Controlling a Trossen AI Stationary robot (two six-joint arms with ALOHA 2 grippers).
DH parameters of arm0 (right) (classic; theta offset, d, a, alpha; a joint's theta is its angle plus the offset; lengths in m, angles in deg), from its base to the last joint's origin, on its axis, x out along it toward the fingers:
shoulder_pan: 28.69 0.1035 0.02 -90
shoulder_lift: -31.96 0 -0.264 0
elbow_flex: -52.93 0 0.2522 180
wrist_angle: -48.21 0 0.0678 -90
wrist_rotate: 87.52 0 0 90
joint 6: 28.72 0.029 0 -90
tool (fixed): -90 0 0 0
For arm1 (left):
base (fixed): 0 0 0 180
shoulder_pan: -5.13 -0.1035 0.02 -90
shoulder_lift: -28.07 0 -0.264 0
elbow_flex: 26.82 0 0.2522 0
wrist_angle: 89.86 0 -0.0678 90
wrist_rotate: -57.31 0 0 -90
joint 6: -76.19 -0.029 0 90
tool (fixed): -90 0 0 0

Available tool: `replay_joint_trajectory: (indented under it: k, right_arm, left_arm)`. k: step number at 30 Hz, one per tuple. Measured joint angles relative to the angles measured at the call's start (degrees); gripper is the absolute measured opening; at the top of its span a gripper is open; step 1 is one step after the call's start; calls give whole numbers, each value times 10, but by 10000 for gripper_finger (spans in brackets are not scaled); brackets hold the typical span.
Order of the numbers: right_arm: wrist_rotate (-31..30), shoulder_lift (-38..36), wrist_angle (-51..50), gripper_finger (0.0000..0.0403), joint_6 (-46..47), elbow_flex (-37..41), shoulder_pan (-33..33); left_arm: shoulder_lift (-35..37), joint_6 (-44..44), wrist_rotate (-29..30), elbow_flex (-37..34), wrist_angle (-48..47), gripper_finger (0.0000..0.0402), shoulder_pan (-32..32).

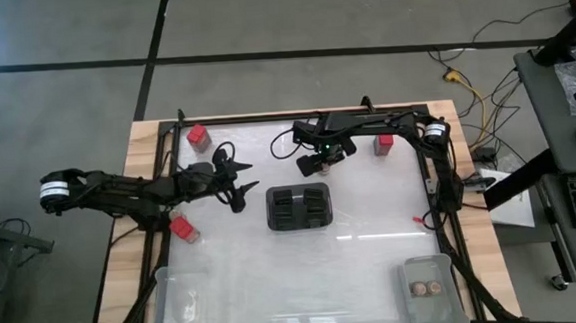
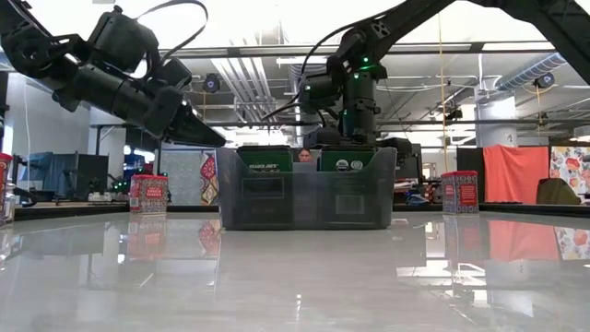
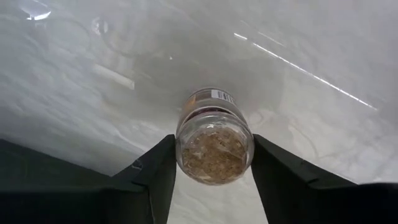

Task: Sort spices by type
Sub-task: Put the brown seasoning bottle into the gray bin

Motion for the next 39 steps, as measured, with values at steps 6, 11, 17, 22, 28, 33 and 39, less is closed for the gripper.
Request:
replay_joint_trajectory:
  k: [6,11,17,22,28,33,39]
  right_arm:
    - [-1,-43,-23,175,-10,-19,5]
    - [-10,-114,-73,176,10,-19,42]
    - [-12,-213,-126,175,128,-19,170]
    - [-20,-260,-148,178,278,-18,311]
    - [-16,-265,-176,174,477,-17,484]
    - [-12,-264,-186,180,670,-9,611]
    - [17,-264,-190,173,869,11,718]
  left_arm:
    - [0,-3,0,-1,-1,247,0]
    - [0,-4,0,-1,-1,247,-1]
    - [1,-19,0,-1,27,247,-1]
    - [1,-14,0,-1,65,247,-1]
    - [1,1,0,-1,76,247,-1]
    - [1,9,0,-1,78,247,-1]
    - [1,18,0,-1,101,247,-1]
